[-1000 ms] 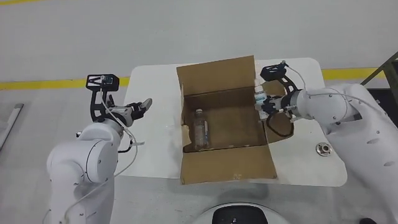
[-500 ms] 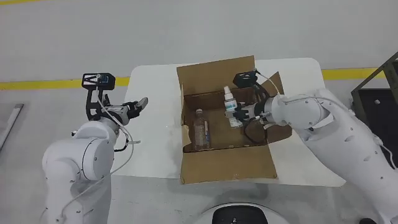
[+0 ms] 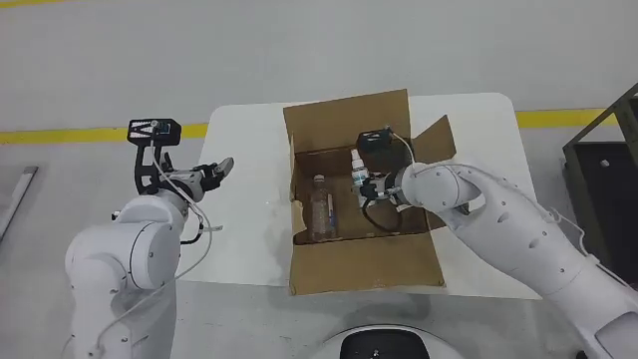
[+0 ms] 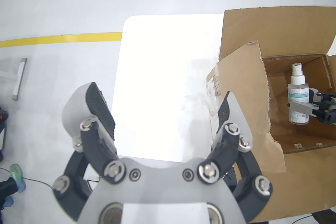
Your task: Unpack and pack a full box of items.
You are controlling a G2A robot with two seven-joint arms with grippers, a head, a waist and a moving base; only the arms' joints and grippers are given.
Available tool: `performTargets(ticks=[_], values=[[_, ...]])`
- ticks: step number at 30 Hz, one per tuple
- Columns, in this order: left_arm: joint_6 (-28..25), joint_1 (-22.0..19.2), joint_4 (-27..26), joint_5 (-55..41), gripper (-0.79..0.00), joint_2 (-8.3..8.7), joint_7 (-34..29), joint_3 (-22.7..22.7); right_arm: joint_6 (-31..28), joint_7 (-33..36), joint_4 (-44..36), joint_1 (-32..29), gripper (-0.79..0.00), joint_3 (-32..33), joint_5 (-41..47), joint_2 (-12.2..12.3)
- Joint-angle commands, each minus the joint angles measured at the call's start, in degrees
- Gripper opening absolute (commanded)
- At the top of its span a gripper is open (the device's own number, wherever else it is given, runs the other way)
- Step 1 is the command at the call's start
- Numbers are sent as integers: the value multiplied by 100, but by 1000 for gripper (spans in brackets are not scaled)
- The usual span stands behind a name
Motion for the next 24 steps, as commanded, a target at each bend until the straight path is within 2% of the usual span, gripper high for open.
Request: performTargets(ticks=[1,7,12,14,19,24], values=[[0,0,0,0,0,0,0,0,0,0,0,0,-785,0,0,0],[0,0,0,0,0,0,0,0,-3,-107,-5,-79,-785,-23,-78,0],[0,0,0,0,0,0,0,0,613,-217,29,-94,-785,-491,-629,-126],[0,0,0,0,0,0,0,0,1011,-229,158,-4,-785,-780,-870,-232],[0,0,0,0,0,0,0,0,1728,-340,751,348,-785,-1214,-652,-592],[0,0,0,0,0,0,0,0,1954,-255,1534,777,-785,-1569,-325,-973]])
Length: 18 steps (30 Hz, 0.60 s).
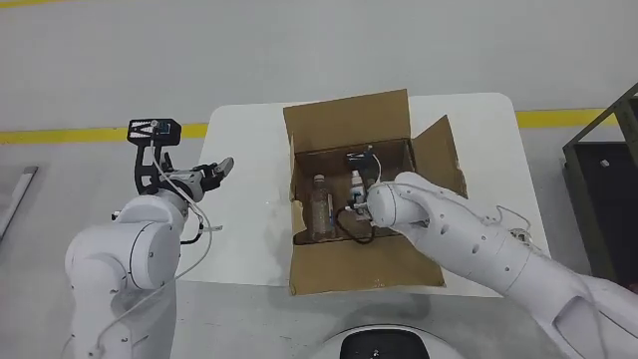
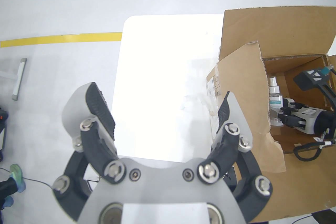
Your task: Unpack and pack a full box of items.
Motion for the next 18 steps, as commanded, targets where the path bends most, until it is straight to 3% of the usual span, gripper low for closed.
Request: performTargets(ticks=[1,17,18], values=[[0,0,0,0,0,0,0,0,-1,44,360,174,-785,-146,86,-149],[0,0,0,0,0,0,0,0,-392,-402,2443,687,-785,-652,851,-1175],[0,0,0,0,0,0,0,0,-421,-421,2529,706,-748,-666,867,-1224]])
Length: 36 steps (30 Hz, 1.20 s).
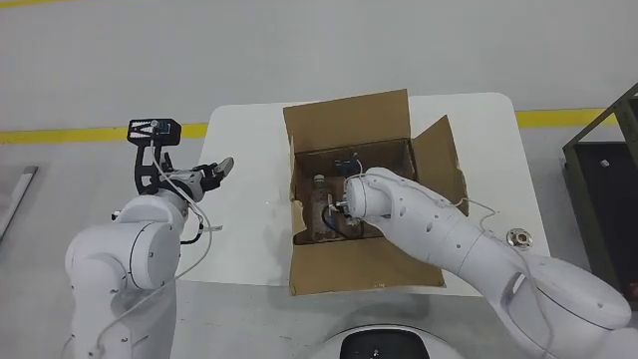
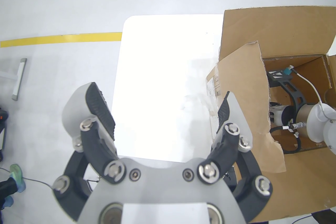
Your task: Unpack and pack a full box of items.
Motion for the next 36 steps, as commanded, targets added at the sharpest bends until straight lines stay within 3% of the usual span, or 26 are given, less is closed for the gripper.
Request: performTargets(ticks=[1,2,3,15,22,27,28,29,32,36], values=[[0,0,0,0,0,0,0,0,-57,-21,175,39,-582,-22,37,-92],[0,0,0,0,0,0,0,0,-84,-28,251,58,-502,-30,51,-134],[0,0,0,0,0,0,0,0,-113,-31,325,76,-477,-36,62,-173],[0,0,0,0,0,0,0,0,-402,-63,944,188,-431,27,98,-462],[0,0,0,0,0,0,0,0,-786,-537,603,151,-456,241,-55,-422],[0,0,0,0,0,0,0,0,-627,-740,-82,-67,-529,594,-470,-128],[0,0,0,0,0,0,0,0,-565,-735,-308,-141,-563,716,-539,-43],[0,0,0,0,0,0,0,0,-541,-727,-569,-222,-677,847,-647,54],[0,0,0,0,0,0,0,0,-333,-546,-1455,-560,-785,1204,-1331,398],[0,0,0,0,0,0,0,0,-188,-121,-3199,-1320,-785,1902,-2353,898]])
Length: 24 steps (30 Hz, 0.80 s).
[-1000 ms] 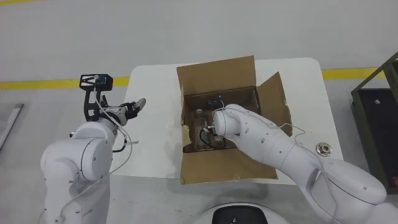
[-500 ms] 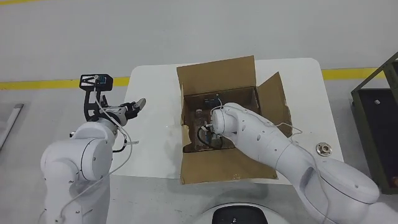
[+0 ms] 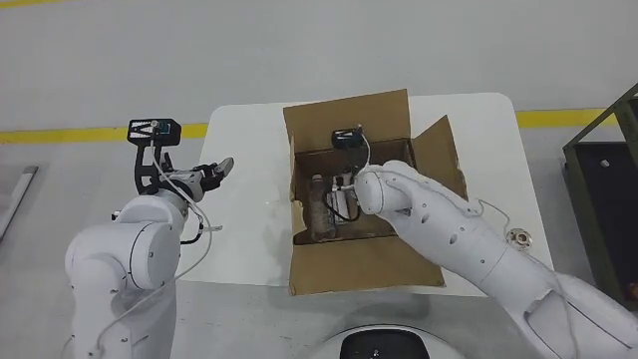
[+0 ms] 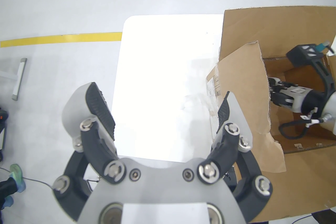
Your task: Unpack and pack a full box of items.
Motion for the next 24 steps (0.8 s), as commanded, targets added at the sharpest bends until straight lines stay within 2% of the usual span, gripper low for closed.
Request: performTargets(ticks=[1,5,10,13,21,24], values=[[0,0,0,0,0,0,0,0,-36,207,-1129,-533,-785,440,-617,266],[0,0,0,0,0,0,0,0,-380,570,-2818,-1553,-785,1256,-1600,652],[0,0,0,0,0,0,0,0,-585,892,-4042,-2369,-785,1886,-2534,872],[0,0,0,0,0,0,0,0,-596,945,-4271,-2594,-785,2031,-2667,901],[0,0,0,0,0,0,0,0,-596,945,-4271,-2594,-785,2031,-2667,901],[0,0,0,0,0,0,0,0,-782,591,-4178,-2652,-785,2064,-2486,884]])
